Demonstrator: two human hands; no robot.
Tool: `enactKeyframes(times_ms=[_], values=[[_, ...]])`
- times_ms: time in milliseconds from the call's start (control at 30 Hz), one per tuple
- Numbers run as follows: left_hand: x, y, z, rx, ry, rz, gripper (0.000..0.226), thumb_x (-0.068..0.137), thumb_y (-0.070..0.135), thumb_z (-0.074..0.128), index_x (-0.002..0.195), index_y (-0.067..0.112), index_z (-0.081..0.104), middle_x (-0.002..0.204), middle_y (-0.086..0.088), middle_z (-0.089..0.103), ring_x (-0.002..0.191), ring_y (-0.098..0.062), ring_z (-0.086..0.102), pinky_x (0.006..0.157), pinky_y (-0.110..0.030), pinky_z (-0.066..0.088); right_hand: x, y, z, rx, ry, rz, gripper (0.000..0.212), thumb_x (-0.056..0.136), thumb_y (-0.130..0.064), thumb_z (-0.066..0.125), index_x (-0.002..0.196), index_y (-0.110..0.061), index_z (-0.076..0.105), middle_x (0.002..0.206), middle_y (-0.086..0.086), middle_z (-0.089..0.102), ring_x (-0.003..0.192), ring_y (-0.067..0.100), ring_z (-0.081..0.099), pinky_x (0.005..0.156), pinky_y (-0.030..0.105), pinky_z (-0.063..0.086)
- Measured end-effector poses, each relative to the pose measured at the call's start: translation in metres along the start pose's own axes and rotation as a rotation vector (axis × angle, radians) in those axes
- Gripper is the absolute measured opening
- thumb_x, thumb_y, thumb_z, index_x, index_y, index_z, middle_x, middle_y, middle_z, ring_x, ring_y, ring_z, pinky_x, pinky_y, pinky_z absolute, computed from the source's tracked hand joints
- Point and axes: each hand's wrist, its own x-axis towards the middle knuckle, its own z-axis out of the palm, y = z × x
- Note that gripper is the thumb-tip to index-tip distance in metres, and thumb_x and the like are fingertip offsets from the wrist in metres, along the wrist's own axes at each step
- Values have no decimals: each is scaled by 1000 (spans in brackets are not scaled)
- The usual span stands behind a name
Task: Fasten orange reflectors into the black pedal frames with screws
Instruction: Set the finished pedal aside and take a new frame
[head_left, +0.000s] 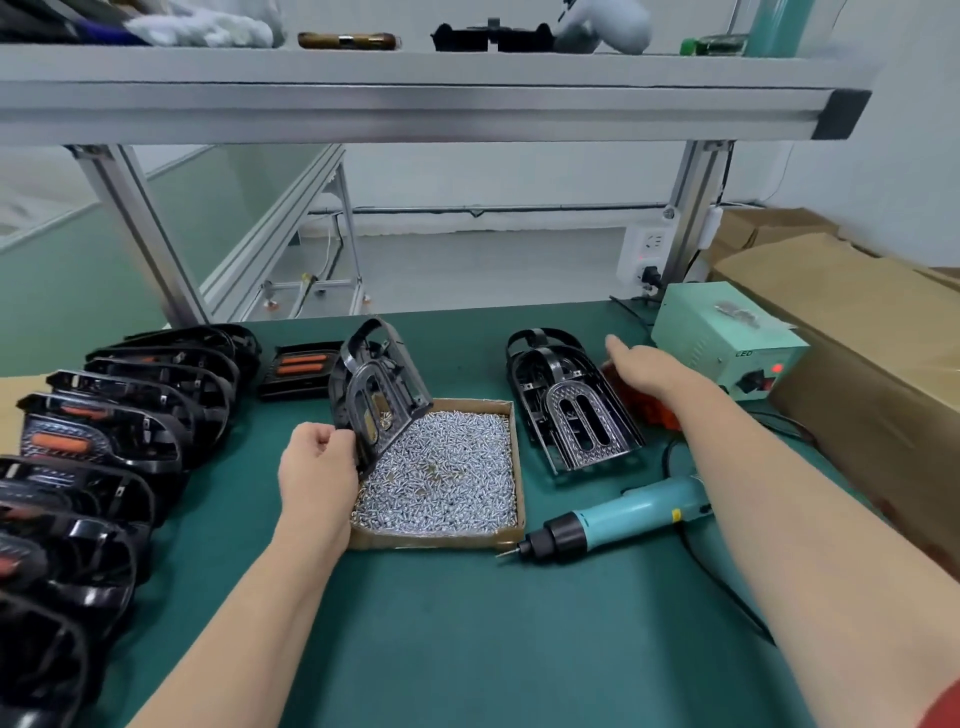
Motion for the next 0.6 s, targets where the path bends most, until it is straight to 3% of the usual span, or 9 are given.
enactKeyframes(times_ms=[133, 233, 300, 367, 400, 500, 600], values=[[-9, 3, -4, 12, 19, -9, 15, 88, 11, 51, 92, -3, 55, 76, -1, 51, 65, -14, 41, 57, -32, 35, -14, 4, 8, -2, 28, 29, 78, 105, -55, 10, 146, -1, 47, 154, 22, 43, 140, 38, 40, 117, 49, 31], [-10, 10, -8, 30, 35, -2, 12, 89, 12, 51, 90, 2, 56, 74, 1, 52, 61, -12, 41, 53, -29, 35, -19, 1, 11, -65, 154, -27, 75, 104, -52, 9, 139, -3, 54, 152, 20, 43, 144, 39, 30, 117, 56, 26], [-12, 16, -11, 56, 27, 29, 9, 89, 15, 52, 88, 7, 57, 72, 2, 53, 61, -13, 42, 52, -30, 35, -27, -7, 12, -63, 229, -97, 67, 104, -47, 13, 114, -8, 66, 143, 22, 50, 142, 40, 32, 116, 56, 28], [-15, 22, -13, 99, 13, 71, 7, 88, 16, 53, 85, 11, 57, 72, 1, 55, 63, -16, 44, 55, -33, 37, -39, -19, 16, -29, 274, -187, 49, 105, -41, 22, 79, -19, 57, 131, 24, 58, 135, 42, 41, 116, 55, 30], [-18, 25, -14, 126, 2, 94, 6, 88, 16, 53, 85, 12, 57, 72, 1, 55, 64, -16, 45, 56, -33, 38, -47, -27, 18, -24, 298, -240, 41, 104, -38, 27, 77, -23, 54, 129, 24, 60, 133, 42, 44, 116, 54, 30], [-28, 31, -17, 201, -24, 167, 6, 89, 16, 53, 85, 12, 54, 72, 3, 54, 63, -14, 44, 56, -30, 36, -81, -49, 28, 86, 410, -405, 36, 103, -31, 45, 120, -11, 69, 134, 16, 62, 133, 34, 47, 115, 45, 32], [-42, 34, -22, 250, -55, 249, 7, 91, 15, 53, 84, 14, 52, 69, 5, 53, 61, -11, 44, 54, -27, 35, -133, -69, 44, 425, 343, -531, 33, 102, -31, 53, 124, -12, 69, 122, -3, 68, 114, 15, 59, 98, 29, 42]])
